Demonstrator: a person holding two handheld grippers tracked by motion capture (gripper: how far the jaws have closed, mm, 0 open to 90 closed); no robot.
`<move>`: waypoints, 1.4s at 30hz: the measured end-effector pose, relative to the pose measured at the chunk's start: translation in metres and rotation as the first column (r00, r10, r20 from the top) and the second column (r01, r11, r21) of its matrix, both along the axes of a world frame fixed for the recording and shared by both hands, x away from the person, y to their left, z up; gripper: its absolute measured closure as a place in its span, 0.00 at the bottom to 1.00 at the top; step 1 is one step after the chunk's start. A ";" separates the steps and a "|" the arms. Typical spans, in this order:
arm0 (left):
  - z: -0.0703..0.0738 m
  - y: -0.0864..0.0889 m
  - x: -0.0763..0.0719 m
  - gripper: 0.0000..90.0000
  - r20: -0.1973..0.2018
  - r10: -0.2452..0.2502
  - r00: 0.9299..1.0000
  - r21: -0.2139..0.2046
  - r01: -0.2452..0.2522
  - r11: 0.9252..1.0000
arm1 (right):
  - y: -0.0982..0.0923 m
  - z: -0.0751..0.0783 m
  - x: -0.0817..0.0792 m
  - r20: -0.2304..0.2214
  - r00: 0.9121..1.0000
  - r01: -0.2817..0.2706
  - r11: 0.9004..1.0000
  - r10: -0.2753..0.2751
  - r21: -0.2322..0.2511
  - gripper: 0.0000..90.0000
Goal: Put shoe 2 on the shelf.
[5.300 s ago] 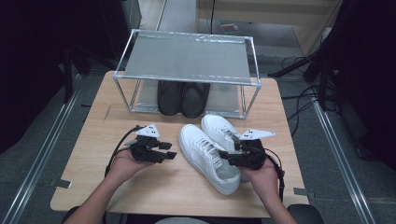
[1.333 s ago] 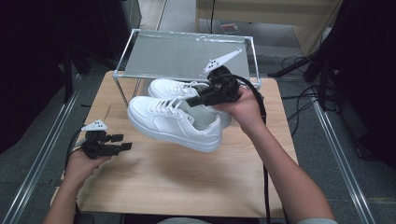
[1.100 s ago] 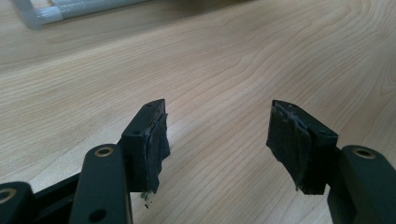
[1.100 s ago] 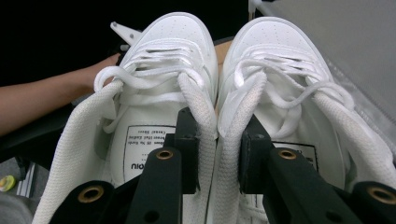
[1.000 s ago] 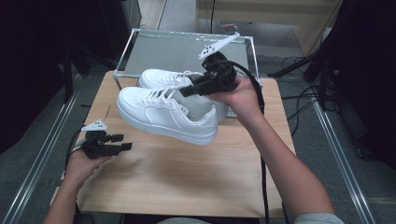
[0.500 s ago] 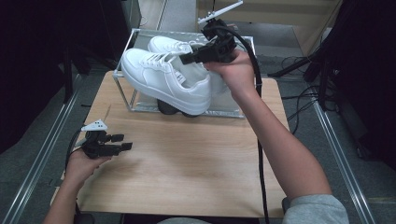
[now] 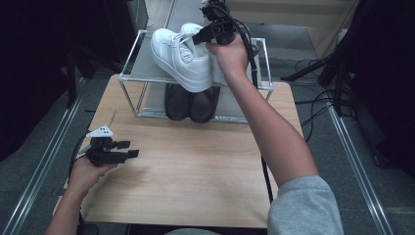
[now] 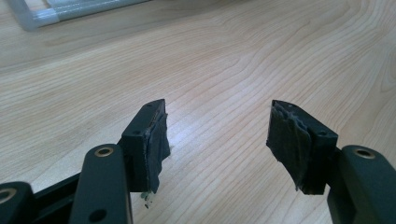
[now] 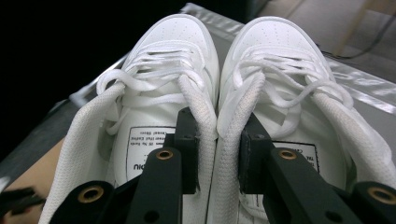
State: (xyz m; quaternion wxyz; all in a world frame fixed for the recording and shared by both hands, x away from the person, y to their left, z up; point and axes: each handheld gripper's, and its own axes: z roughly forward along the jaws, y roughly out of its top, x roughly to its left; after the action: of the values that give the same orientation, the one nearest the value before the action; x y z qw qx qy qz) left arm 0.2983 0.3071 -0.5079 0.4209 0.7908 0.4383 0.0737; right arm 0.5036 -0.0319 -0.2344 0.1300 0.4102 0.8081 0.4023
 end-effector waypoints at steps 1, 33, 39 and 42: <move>0.000 0.000 0.000 0.42 0.003 0.002 1.000 -0.001 -0.002 1.000 | 0.003 0.000 0.005 -0.002 1.000 0.020 1.000 -0.020 -0.006 0.83; 0.000 -0.005 0.001 0.42 0.011 -0.022 1.000 0.010 0.022 1.000 | 0.048 -0.022 0.055 -0.089 0.933 0.341 0.935 -0.349 -0.098 0.78; 0.000 -0.005 0.001 0.42 0.008 -0.024 1.000 0.017 0.024 1.000 | 0.051 -0.022 0.052 -0.105 0.937 0.325 0.942 -0.332 -0.079 0.78; 0.000 -0.005 0.001 0.42 0.010 -0.024 1.000 0.016 0.023 1.000 | 0.048 -0.023 0.051 -0.111 0.937 0.327 0.943 -0.332 -0.060 0.78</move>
State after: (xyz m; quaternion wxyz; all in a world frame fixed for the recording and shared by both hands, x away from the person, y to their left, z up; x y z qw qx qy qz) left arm 0.2996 0.3019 -0.5080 0.4177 0.7988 0.4261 0.0763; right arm 0.5548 0.0165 -0.2575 0.1550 0.5604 0.7422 0.3332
